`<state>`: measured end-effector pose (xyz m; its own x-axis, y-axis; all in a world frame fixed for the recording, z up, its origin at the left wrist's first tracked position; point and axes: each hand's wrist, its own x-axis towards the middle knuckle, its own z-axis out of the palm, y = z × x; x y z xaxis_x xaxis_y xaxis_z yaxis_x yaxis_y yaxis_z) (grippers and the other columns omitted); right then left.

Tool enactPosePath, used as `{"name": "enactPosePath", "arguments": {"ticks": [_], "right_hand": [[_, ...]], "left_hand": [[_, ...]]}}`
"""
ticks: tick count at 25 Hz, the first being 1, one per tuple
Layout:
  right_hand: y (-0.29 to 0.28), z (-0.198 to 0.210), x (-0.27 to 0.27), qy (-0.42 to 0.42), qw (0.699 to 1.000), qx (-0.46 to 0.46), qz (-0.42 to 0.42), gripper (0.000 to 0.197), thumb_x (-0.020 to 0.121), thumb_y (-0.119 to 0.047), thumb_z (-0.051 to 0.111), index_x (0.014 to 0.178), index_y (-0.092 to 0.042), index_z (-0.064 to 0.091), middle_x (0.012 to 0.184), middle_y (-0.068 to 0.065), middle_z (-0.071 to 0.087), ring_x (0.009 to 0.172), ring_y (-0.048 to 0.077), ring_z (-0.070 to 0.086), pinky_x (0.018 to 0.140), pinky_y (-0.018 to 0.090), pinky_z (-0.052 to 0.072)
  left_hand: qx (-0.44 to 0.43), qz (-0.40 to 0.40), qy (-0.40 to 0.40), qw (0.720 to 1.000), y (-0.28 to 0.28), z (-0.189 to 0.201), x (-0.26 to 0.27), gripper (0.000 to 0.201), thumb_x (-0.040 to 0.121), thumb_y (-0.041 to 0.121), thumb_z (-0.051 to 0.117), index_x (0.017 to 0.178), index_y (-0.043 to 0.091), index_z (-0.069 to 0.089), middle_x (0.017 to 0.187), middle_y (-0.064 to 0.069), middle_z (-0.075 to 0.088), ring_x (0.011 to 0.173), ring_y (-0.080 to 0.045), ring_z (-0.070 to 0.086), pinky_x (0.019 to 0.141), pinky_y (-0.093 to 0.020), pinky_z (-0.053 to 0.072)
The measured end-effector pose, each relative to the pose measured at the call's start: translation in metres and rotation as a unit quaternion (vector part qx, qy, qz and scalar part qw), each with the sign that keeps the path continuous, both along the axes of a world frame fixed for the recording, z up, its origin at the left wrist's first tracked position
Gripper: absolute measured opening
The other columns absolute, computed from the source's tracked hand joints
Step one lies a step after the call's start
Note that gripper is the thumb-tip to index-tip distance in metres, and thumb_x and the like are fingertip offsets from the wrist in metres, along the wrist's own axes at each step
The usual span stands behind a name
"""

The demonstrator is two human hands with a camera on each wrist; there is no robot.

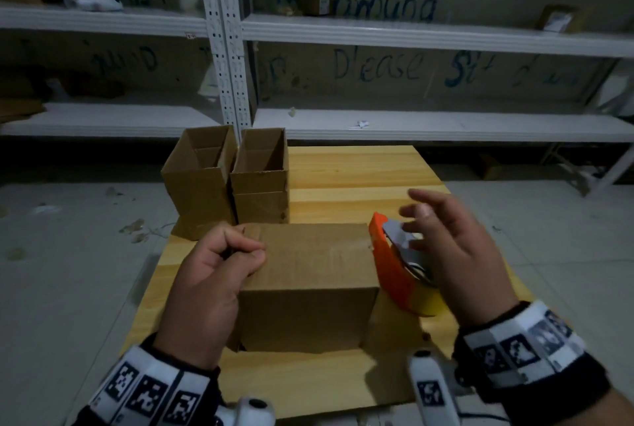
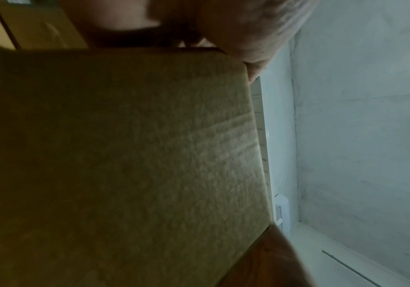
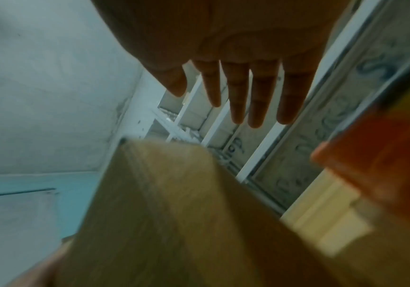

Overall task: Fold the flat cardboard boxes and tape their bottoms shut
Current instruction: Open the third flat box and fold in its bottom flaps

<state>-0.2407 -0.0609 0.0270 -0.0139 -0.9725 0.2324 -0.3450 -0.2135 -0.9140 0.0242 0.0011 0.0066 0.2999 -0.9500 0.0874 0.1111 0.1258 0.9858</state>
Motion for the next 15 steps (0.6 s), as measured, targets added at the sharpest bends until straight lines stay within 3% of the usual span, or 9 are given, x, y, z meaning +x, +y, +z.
{"name": "enactPosePath", "arguments": {"ticks": [2, 4, 7, 10, 13, 15], "right_hand": [[-0.007, 0.008, -0.017, 0.013, 0.998, 0.059, -0.030, 0.020, 0.099, -0.044, 0.061, 0.114, -0.035, 0.069, 0.107, -0.007, 0.074, 0.101, 0.018, 0.072, 0.078, 0.037, 0.059], [-0.010, 0.002, -0.025, 0.113, 0.985, 0.131, 0.000, 0.021, 0.092, -0.043, 0.071, 0.109, -0.033, 0.069, 0.104, -0.006, 0.074, 0.097, 0.017, 0.072, 0.079, 0.038, 0.062], [-0.009, -0.010, -0.022, 0.332, 0.933, 0.133, 0.034, 0.051, 0.081, -0.050, 0.082, 0.125, -0.032, 0.063, 0.121, -0.009, 0.070, 0.106, 0.010, 0.067, 0.094, 0.039, 0.060], [-0.007, -0.009, -0.011, 0.449, 0.885, 0.116, 0.039, 0.076, 0.085, -0.057, 0.075, 0.149, -0.035, 0.039, 0.140, -0.003, 0.066, 0.126, 0.023, 0.063, 0.108, 0.044, 0.050], [-0.009, -0.014, -0.012, 0.462, 0.876, 0.130, 0.042, 0.089, 0.098, -0.044, 0.063, 0.165, -0.032, 0.005, 0.146, 0.005, 0.063, 0.129, 0.029, 0.060, 0.109, 0.046, 0.046], [-0.008, -0.008, -0.018, 0.384, 0.916, 0.117, 0.021, 0.081, 0.100, -0.034, 0.063, 0.165, -0.034, 0.014, 0.139, 0.007, 0.067, 0.117, 0.026, 0.067, 0.096, 0.045, 0.056]], "left_hand": [[-0.006, 0.000, 0.000, 1.000, 0.001, 0.000, 0.000, 0.010, 0.077, 0.023, 0.068, 0.068, 0.027, 0.065, 0.085, 0.020, 0.069, 0.099, -0.028, 0.059, 0.083, -0.047, 0.044], [-0.005, -0.002, -0.003, 1.000, 0.000, 0.000, 0.000, 0.008, 0.076, 0.023, 0.067, 0.069, 0.027, 0.065, 0.085, 0.021, 0.069, 0.100, -0.030, 0.059, 0.088, -0.054, 0.045], [0.002, -0.002, -0.015, 1.000, 0.000, 0.001, 0.002, 0.008, 0.074, 0.031, 0.072, 0.072, 0.028, 0.066, 0.092, 0.019, 0.071, 0.108, -0.038, 0.059, 0.100, -0.070, 0.043], [-0.004, 0.001, -0.019, 1.000, 0.000, 0.000, 0.003, 0.013, 0.064, 0.038, 0.073, 0.073, 0.029, 0.067, 0.099, 0.016, 0.072, 0.112, -0.040, 0.058, 0.102, -0.070, 0.043], [-0.007, -0.004, -0.010, 1.000, -0.002, -0.002, 0.004, 0.005, 0.073, 0.025, 0.067, 0.071, 0.029, 0.067, 0.097, 0.017, 0.072, 0.113, -0.040, 0.058, 0.097, -0.060, 0.044], [-0.008, 0.001, -0.005, 1.000, -0.004, -0.003, 0.006, 0.007, 0.074, 0.023, 0.066, 0.070, 0.029, 0.066, 0.098, 0.017, 0.073, 0.112, -0.037, 0.059, 0.097, -0.059, 0.045]]}}
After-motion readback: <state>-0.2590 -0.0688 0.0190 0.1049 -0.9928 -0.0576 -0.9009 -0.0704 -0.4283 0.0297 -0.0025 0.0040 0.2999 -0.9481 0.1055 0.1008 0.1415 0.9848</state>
